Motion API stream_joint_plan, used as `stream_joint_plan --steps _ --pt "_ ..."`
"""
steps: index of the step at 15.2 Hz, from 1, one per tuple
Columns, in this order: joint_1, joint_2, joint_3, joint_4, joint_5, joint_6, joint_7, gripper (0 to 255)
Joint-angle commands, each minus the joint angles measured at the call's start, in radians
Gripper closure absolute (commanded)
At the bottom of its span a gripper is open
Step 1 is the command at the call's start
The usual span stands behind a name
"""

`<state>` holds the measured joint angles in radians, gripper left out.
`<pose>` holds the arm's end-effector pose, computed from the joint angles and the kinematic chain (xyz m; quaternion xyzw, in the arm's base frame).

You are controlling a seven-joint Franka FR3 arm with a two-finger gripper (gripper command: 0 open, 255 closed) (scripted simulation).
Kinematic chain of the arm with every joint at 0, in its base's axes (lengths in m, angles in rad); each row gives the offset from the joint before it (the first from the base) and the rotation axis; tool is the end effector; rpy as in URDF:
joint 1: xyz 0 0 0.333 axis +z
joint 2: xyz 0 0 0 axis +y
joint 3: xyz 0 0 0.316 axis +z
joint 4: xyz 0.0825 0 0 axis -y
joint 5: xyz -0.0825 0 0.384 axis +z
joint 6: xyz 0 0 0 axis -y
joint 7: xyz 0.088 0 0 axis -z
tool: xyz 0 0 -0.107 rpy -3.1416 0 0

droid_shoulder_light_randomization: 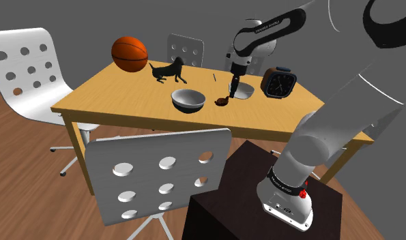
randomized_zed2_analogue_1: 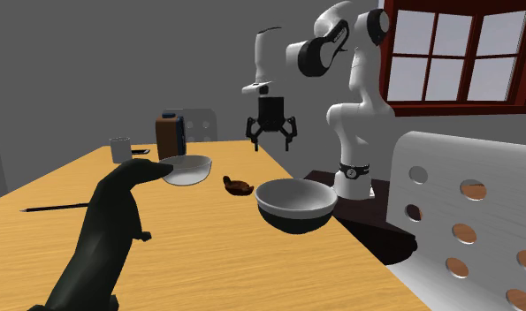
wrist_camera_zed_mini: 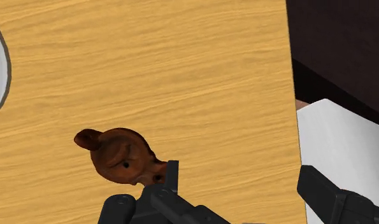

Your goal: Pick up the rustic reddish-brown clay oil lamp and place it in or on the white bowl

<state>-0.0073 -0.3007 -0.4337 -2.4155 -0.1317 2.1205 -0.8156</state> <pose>0.4014 -0.1985 0.4118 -0.9733 -0.2294 0.0028 0.0101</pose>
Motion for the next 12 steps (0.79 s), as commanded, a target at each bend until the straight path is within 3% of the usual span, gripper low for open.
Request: stream_joint_plan --steps 1,9,12 --pt "0.008 0.075 -0.034 0.034 0.015 0.039 -0.083 0" --pt "-0.001 0.429 -0.102 0.243 0.188 0.15 -0.437 0" --pt "-0.009 0.456 -0.096 0.241 0.206 0.176 -0.455 0"
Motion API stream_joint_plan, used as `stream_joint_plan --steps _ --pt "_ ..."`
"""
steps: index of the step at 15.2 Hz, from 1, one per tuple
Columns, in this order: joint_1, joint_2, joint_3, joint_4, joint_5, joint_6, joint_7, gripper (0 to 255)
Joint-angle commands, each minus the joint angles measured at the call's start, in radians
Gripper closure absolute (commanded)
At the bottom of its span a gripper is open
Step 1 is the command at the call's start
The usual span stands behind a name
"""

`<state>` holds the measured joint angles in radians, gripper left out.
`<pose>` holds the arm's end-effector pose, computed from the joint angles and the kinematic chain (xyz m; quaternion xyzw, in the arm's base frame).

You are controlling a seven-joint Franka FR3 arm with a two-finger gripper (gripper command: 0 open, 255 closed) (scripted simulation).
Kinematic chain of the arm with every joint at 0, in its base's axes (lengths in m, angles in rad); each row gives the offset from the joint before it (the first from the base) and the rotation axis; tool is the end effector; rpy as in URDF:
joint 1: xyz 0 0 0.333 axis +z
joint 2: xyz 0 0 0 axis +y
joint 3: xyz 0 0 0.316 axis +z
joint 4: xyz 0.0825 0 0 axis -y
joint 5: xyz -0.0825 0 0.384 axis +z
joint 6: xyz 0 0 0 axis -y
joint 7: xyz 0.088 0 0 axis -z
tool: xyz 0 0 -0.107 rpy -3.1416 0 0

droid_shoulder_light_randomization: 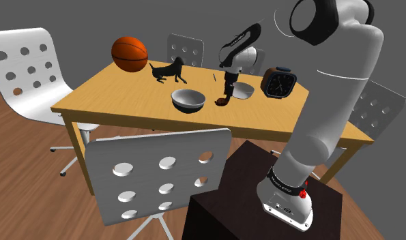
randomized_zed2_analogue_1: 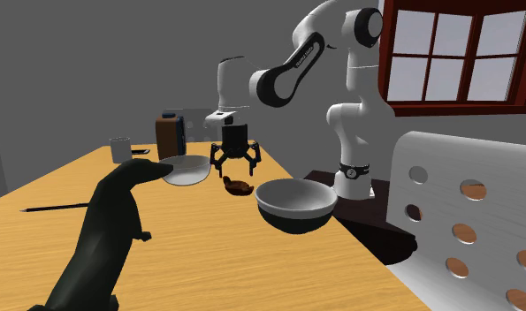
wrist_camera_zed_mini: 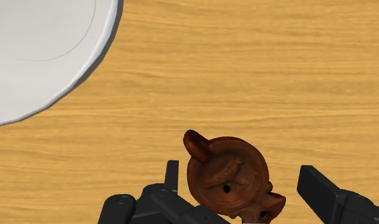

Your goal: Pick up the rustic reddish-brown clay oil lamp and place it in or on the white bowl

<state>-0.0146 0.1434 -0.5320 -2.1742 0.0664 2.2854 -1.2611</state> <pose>0.4714 -0.2820 0.3346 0.9436 0.3310 -0.0123 0.0027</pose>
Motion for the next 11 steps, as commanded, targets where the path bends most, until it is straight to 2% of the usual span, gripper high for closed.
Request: stream_joint_plan --steps 1,5,11 --pt "-0.003 0.021 0.003 -0.005 0.015 0.024 -0.014 0" --pt "-0.012 0.066 0.013 -0.022 0.049 0.079 -0.037 0" --pt "-0.012 0.066 0.013 -0.022 0.049 0.079 -0.037 0"
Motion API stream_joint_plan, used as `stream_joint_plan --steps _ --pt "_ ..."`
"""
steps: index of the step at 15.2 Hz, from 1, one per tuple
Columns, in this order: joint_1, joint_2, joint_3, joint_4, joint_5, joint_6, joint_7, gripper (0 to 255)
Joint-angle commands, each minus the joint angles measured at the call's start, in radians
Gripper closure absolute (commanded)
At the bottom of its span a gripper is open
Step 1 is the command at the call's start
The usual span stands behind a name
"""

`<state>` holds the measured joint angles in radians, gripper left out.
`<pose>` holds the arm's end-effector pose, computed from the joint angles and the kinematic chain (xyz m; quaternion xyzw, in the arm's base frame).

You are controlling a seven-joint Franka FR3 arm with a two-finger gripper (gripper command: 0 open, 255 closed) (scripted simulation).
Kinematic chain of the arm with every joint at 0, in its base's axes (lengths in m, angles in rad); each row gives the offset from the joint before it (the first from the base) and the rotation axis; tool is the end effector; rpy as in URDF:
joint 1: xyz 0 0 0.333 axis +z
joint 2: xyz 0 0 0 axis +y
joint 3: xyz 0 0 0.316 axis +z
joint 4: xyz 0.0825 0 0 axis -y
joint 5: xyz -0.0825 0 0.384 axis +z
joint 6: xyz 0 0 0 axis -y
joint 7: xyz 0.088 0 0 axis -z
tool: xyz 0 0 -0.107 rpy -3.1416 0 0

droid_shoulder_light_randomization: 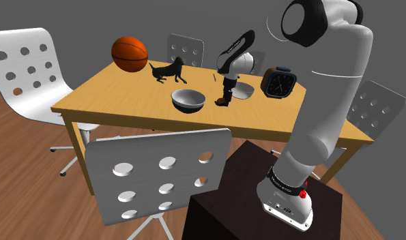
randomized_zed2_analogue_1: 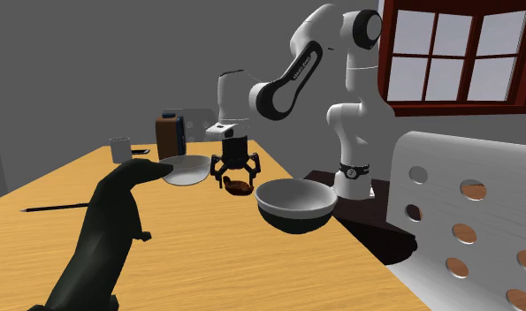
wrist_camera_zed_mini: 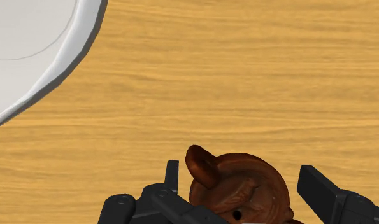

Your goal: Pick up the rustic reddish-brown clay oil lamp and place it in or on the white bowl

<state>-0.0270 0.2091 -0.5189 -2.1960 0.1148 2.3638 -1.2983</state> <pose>0.4717 -0.2828 0.3002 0.9429 0.3329 -0.0122 0.0030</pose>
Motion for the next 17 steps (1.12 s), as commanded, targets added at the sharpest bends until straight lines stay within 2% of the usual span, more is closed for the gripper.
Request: stream_joint_plan --steps 1,2,3,12,17 --pt "0.0 0.0 0.0 0.0 0.0 0.0 0.0 0" --pt "0.0 0.0 0.0 0.0 0.0 0.0 0.0 0" --pt "0.0 0.0 0.0 0.0 0.0 0.0 0.0 255" --pt "0.0 0.0 0.0 0.0 0.0 0.0 0.0 255" --pt "0.009 -0.049 -0.011 0.018 -0.037 -0.06 0.024 255"
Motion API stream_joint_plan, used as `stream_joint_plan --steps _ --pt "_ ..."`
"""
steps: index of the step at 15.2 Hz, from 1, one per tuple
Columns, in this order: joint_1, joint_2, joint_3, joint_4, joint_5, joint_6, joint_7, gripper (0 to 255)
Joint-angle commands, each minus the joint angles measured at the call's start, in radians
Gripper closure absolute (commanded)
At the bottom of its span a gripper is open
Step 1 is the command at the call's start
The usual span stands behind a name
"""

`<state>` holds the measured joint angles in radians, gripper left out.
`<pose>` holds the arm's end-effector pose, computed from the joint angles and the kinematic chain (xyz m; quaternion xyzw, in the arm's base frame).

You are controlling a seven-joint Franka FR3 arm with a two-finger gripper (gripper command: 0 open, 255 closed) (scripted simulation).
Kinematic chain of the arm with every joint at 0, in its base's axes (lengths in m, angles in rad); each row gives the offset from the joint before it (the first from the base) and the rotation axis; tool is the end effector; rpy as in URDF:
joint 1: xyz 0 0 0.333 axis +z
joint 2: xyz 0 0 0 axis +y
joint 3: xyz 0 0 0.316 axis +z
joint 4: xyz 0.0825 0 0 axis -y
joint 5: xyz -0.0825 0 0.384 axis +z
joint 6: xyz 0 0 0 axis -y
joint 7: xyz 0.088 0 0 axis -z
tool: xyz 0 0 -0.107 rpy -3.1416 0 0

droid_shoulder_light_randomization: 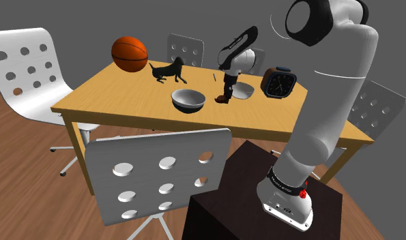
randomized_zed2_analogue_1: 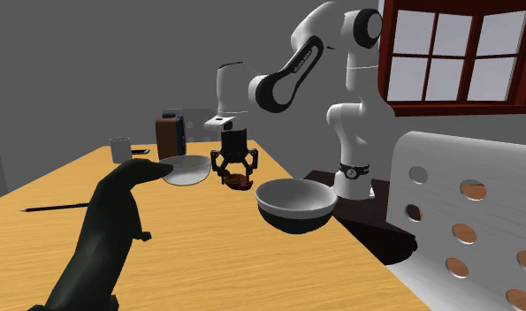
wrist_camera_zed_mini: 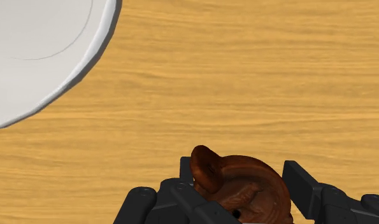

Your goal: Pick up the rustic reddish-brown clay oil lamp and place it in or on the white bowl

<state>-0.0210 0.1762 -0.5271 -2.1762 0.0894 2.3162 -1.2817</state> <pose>0.4733 -0.2839 0.3205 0.9429 0.3329 -0.0121 0.0031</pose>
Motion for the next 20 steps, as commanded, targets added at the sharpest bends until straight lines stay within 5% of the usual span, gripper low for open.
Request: stream_joint_plan --steps 1,20 --pt "0.005 -0.026 -0.005 0.002 -0.018 -0.024 0.012 255" --pt "0.021 -0.165 -0.012 0.125 -0.108 -0.266 0.072 255"
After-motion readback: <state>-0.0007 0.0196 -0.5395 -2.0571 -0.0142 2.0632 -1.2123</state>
